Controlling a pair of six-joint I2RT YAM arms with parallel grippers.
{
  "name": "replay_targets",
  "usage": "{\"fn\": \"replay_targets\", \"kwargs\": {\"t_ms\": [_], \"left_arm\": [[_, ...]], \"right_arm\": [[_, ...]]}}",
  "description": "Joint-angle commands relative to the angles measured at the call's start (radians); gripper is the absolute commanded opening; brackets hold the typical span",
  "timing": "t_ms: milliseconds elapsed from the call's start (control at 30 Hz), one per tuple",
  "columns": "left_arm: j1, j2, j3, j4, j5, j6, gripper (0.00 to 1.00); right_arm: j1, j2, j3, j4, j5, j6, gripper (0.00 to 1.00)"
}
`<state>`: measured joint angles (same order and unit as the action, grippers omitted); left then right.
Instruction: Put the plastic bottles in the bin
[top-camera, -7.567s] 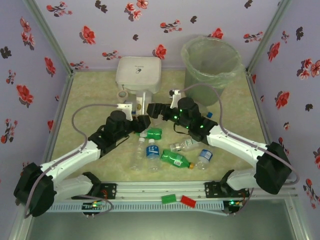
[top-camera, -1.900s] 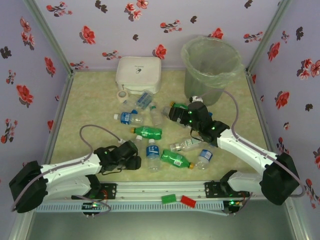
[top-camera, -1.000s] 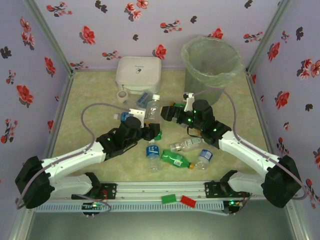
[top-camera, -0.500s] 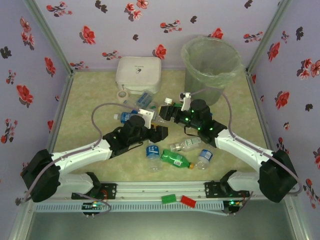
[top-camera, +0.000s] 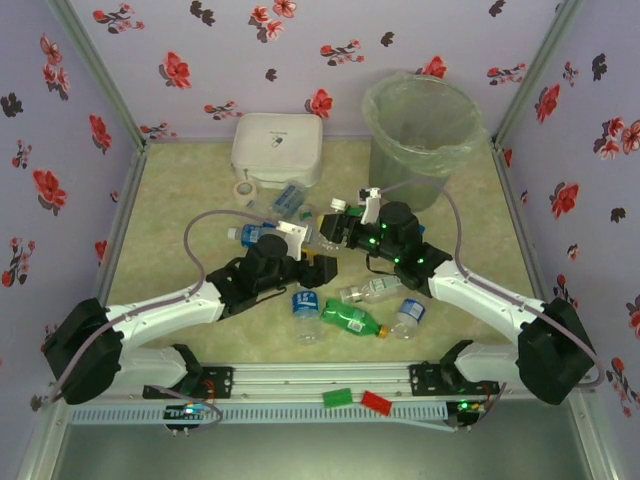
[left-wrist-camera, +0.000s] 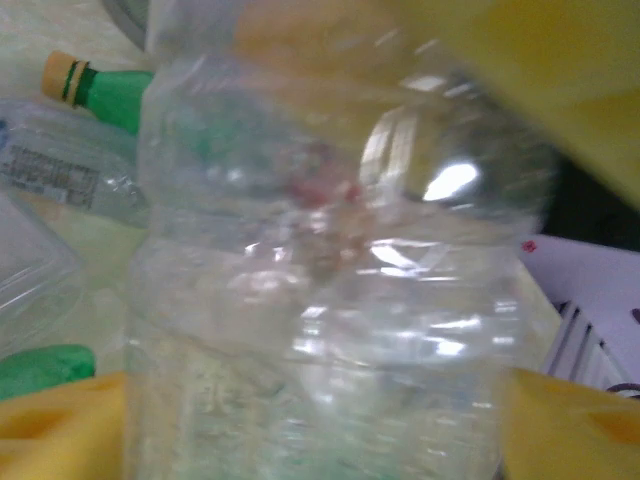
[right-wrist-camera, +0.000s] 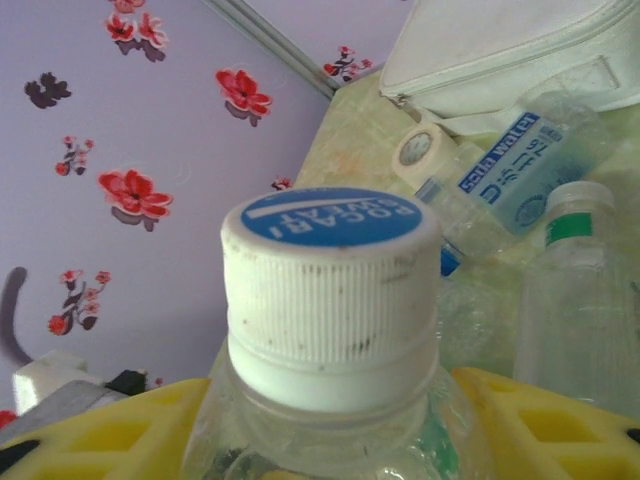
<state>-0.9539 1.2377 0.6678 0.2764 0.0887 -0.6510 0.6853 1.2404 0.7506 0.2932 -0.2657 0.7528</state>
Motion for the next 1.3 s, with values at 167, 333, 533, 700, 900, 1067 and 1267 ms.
{"fn": "replay_targets", "kwargs": {"t_ms": [167,333,533,700,900,1067,1267], "left_arm": [[0.016,-0.052,-0.039,0.037,-0.059,-0.003,1.00],[0.062,-0.117,-0.118,0.031,-0.210,-0.077,1.00],[0.181,-0.134,-0.197,-0.009,-0.311,-0.276,1.00],[0.199,-0.132,-0.223,0.004,-0.310,-0.292,1.00],[0.200,-0.171,-0.253,-0.040,-0.313,-0.281,1.00],[0.201,-0.242,-0.314,-0.106,-0.341,-0.325,1.00],[0.205,-0.357,-0.411,-0.158,-0.408,-0.387,1.00]], "right_arm": [[-0.004,-0.018,0.027,-0.106,0.137,-0.061,0.53],[-0.008,-0.032,0.113,-0.264,0.234,-0.159,0.53],[-0.039,-0.050,0.237,-0.381,0.297,-0.258,0.53],[-0.112,-0.021,0.392,-0.436,0.237,-0.320,0.53],[-0.193,0.047,0.629,-0.546,0.280,-0.443,0.53],[-0.279,0.128,0.793,-0.566,0.302,-0.475,0.52],[-0.357,0.234,0.935,-0.531,0.394,-0.519,0.52]]}}
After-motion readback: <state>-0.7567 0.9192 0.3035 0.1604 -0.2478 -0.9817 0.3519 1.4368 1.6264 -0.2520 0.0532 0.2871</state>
